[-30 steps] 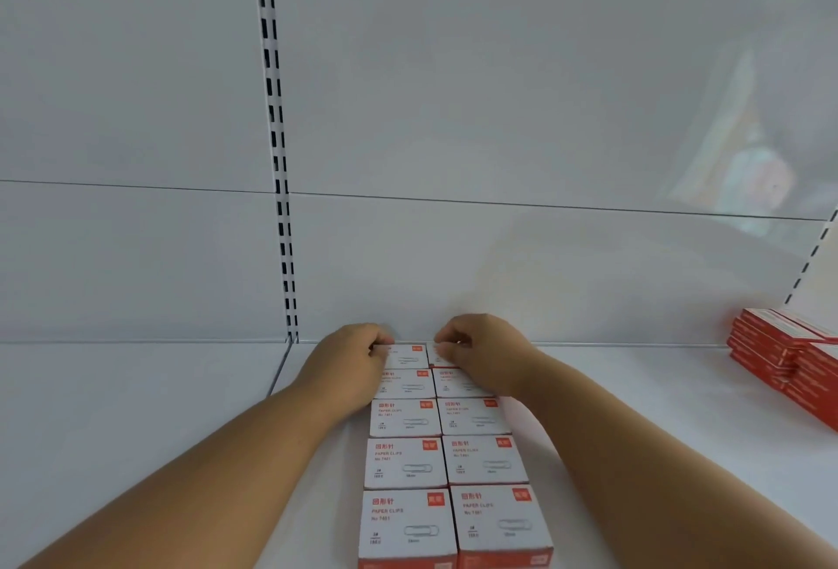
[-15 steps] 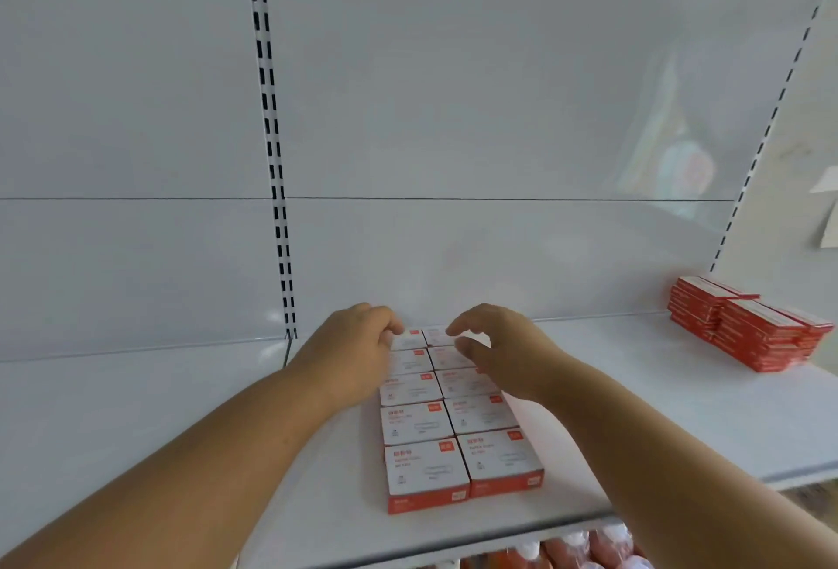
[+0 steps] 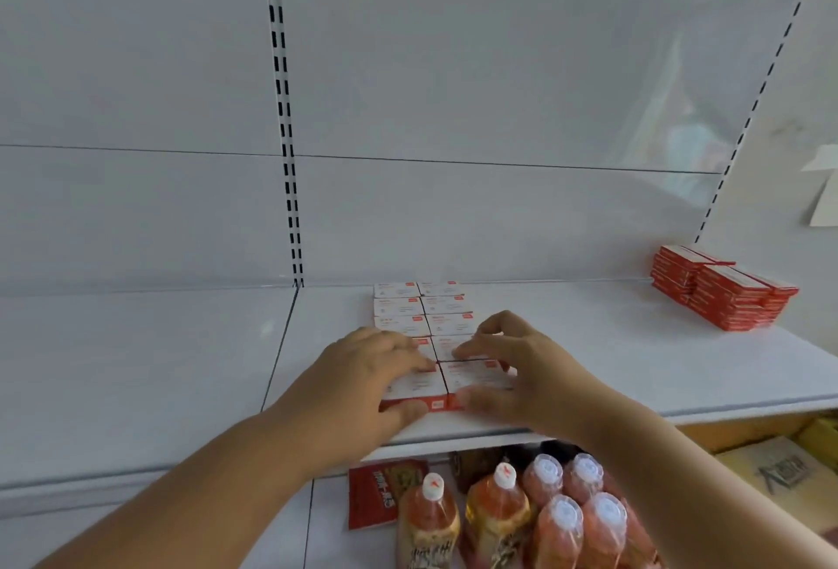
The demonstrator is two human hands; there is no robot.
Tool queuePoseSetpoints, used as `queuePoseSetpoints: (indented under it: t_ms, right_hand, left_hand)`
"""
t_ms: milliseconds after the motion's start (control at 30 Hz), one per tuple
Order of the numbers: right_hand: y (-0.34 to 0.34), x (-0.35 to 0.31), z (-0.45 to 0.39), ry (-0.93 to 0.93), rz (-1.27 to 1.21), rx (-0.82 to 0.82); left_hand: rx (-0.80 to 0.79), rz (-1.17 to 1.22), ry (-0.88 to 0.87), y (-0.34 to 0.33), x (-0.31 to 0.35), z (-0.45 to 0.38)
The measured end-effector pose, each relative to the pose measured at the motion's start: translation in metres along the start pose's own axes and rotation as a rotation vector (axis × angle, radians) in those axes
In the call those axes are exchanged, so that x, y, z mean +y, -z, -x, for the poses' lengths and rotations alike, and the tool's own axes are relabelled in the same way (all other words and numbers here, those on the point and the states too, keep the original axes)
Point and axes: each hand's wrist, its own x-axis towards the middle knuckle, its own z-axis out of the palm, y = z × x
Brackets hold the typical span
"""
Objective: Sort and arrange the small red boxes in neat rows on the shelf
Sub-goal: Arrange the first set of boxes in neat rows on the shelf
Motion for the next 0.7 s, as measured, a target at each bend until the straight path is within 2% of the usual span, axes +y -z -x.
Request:
queuePoseSetpoints:
  t_ms: [433, 567, 633, 700]
  right_hand:
    - [-0.009, 0.006, 0.005, 0.047, -0.063, 0.067]
    - [0.000, 0.000, 0.005, -0.147, -0.073, 0.152]
    - [0.003, -0.004, 0.000, -0.293, 0.055, 0.064]
    - [0.004, -0.008, -0.009, -0.384, 0.183, -0.047]
  left_hand:
    - [0.036, 0.101, 0.148, -0.002, 0.010, 0.005]
    - [0.252, 0.084, 0.290, 0.005, 0.010, 0.011]
    - [0.156, -0.044, 0.457, 0.013, 0.009, 0.009]
    - [-0.014, -0.113, 0.514, 0.017, 0.010, 0.004]
